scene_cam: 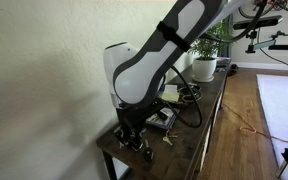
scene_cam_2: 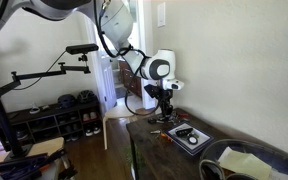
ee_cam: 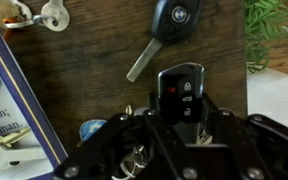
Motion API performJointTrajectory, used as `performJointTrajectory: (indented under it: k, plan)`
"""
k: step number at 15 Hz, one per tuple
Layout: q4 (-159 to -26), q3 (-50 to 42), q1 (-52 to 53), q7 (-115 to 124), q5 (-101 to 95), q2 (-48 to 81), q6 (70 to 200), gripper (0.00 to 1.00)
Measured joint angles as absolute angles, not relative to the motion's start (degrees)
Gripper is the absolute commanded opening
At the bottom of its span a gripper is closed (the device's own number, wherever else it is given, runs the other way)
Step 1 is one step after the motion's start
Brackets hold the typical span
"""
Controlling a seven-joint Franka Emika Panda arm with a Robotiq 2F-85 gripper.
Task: Put the two sets of keys on top of the blue and white object.
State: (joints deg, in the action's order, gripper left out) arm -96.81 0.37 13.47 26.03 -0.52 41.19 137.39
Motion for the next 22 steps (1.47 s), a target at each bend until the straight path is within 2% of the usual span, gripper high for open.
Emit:
performJointTrajectory:
  k: [22]
  plan:
    - [-109.98,-4.96,13.46,29.63,-4.63,25.96,140.13,0.16]
